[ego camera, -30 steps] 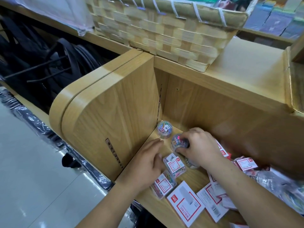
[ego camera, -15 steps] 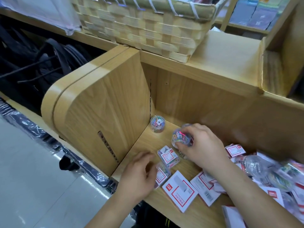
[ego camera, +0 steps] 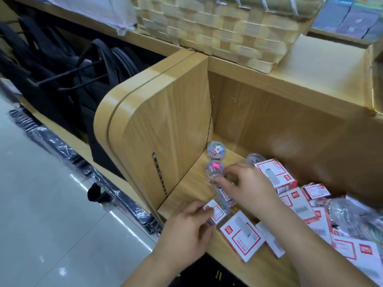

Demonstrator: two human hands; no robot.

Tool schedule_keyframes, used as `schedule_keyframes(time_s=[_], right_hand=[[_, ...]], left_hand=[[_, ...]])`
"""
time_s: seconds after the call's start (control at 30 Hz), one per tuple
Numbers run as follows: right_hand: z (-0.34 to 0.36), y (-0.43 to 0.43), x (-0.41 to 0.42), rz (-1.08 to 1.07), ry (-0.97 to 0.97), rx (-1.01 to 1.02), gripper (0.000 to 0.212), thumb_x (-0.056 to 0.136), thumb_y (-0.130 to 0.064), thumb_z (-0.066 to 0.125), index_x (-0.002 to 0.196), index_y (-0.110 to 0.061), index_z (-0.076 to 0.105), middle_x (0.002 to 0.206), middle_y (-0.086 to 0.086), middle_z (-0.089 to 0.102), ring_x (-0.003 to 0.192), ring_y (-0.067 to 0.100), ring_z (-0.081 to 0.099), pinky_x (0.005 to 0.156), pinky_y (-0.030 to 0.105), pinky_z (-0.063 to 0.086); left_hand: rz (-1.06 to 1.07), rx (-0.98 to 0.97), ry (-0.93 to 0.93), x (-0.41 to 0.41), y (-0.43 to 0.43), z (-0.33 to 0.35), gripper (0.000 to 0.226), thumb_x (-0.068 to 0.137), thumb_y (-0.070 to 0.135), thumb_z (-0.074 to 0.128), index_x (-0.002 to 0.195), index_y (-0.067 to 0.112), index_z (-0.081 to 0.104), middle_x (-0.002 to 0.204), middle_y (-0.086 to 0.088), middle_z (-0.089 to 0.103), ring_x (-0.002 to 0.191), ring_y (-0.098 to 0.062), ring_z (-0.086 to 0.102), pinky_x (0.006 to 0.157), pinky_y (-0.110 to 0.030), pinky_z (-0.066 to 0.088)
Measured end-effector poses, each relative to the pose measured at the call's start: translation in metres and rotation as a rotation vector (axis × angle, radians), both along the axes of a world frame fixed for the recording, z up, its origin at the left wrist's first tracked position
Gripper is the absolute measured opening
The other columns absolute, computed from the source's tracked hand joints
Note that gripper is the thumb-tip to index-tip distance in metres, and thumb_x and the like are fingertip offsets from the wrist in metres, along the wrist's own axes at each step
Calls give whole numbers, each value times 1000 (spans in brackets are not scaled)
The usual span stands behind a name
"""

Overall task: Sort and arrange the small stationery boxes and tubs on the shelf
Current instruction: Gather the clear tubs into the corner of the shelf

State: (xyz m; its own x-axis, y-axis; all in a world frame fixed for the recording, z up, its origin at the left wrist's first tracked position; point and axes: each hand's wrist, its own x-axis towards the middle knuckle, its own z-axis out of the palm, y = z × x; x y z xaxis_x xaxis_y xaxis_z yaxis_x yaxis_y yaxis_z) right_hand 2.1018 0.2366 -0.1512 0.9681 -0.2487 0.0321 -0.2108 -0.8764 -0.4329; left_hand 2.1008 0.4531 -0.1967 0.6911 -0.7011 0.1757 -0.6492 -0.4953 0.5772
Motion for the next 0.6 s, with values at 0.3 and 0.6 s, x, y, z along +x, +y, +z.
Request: schedule_keyframes(time_s=[0.3, 0.6], right_hand=[[11, 42, -51, 81, 208, -144, 72, 89, -71, 1, 111, -28, 55, 111, -5, 65, 117, 20, 53, 82, 35, 47], [37, 21, -51, 16, 107, 532, 35, 97, -59, 49, 116, -38, 69, 105, -18, 73, 104, -2, 64, 96, 36, 51]], left_hand=[[55, 35, -165, 1, 5, 2, 28, 98, 28, 49, 115, 16, 68, 122, 2, 61, 104, -23, 57, 89, -33, 50], [38, 43, -122, 10, 13, -1, 39, 98, 31, 51, 131, 11, 61, 137, -2, 58, 131, -25, 52, 108, -42, 46]])
